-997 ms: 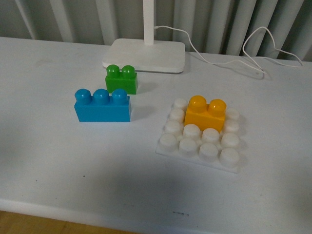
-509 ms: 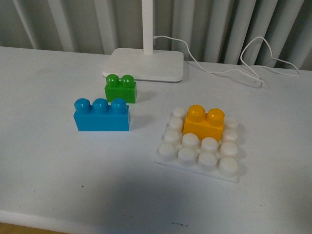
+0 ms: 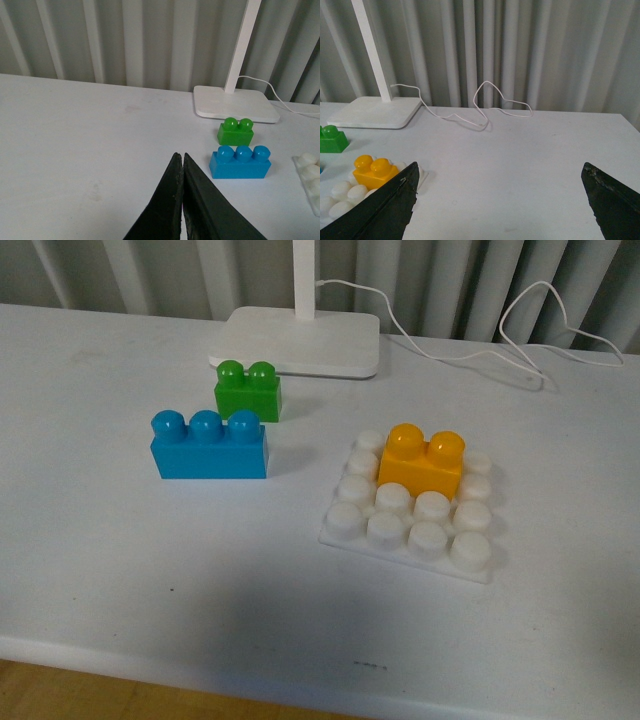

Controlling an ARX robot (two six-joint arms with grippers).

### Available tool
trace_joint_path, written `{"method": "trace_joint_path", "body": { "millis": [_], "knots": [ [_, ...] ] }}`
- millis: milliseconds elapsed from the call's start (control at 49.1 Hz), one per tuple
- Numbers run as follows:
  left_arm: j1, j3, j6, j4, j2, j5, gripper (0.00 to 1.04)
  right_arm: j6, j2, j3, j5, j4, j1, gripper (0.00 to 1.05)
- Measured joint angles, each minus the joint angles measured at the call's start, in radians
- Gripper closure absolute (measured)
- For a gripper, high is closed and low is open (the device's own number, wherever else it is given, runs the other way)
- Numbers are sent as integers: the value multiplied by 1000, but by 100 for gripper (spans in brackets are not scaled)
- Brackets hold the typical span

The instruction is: Insert yellow block into base center

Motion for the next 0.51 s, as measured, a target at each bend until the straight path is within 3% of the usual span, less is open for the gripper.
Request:
{"method": "trace_joint_path", "body": {
  "millis": [102,183,509],
  "knots": [
    [0,-26,0,-12,-48,0,101,0,0,0,0,0,0,9],
    [0,-26,-1,-158,-177,-2,101,0,0,0,1,0,0,9],
    [0,-26,-1,-167,-203,0,101,0,0,0,0,0,0,9]
  ]
}}
